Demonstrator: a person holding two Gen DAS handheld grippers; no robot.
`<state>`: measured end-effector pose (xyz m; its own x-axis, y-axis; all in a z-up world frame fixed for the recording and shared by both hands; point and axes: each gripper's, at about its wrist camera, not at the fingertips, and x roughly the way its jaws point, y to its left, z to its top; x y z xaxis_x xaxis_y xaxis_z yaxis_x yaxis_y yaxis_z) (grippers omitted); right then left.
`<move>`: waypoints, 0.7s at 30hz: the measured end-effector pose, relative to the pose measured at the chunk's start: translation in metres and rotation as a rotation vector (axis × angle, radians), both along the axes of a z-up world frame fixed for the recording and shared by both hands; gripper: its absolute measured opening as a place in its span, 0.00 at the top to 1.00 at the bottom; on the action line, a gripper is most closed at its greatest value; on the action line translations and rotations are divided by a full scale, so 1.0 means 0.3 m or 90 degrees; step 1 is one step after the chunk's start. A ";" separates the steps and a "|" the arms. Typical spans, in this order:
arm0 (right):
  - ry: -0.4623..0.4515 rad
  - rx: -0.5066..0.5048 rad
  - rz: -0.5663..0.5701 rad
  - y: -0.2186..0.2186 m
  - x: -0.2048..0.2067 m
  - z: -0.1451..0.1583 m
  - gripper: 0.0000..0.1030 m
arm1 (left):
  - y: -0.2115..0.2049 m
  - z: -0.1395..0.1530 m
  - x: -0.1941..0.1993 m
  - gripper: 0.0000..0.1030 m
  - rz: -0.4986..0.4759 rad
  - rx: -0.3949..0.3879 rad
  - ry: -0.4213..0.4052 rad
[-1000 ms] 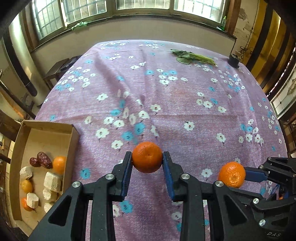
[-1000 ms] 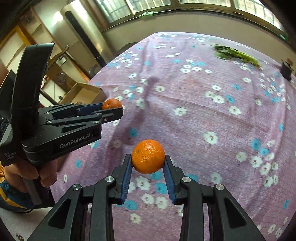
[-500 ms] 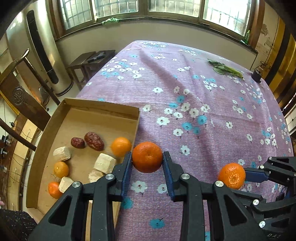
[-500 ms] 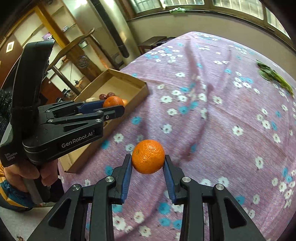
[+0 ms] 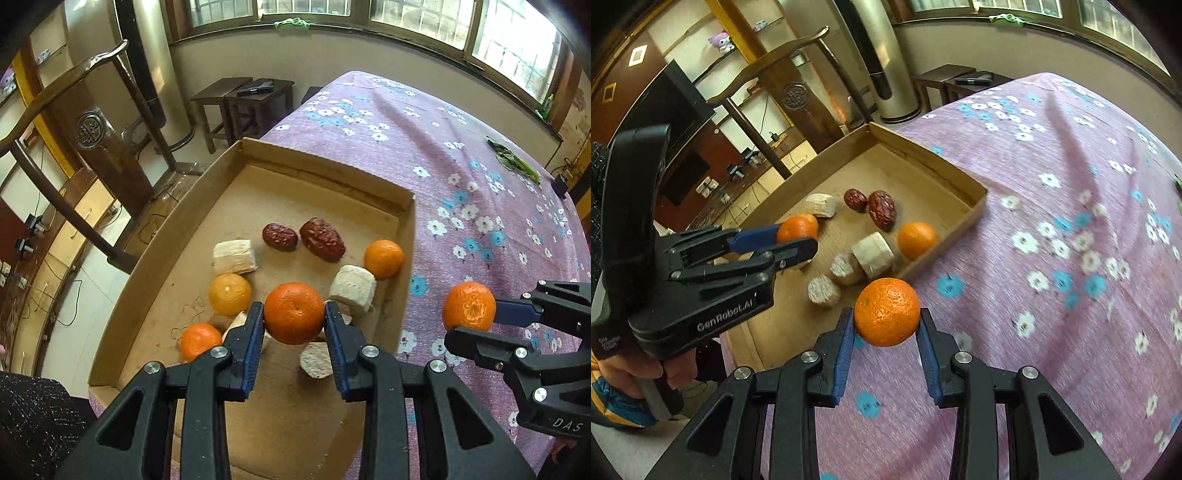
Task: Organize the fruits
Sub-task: 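Carry both held mandarin oranges over the cardboard box, then open both tools to drop the oranges into the box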
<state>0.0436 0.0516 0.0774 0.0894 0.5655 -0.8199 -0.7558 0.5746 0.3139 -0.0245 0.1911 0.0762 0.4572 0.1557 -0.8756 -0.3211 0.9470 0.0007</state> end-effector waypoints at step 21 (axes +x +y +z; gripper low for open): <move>0.000 -0.043 0.083 0.370 0.104 -0.100 0.64 | 0.127 -0.054 -0.005 0.70 0.042 -0.001 0.010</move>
<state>0.0750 0.1626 0.0473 0.0179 0.5162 -0.8563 -0.8256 0.4907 0.2786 -0.0259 0.2292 0.0601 0.4328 0.1830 -0.8827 -0.3825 0.9239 0.0040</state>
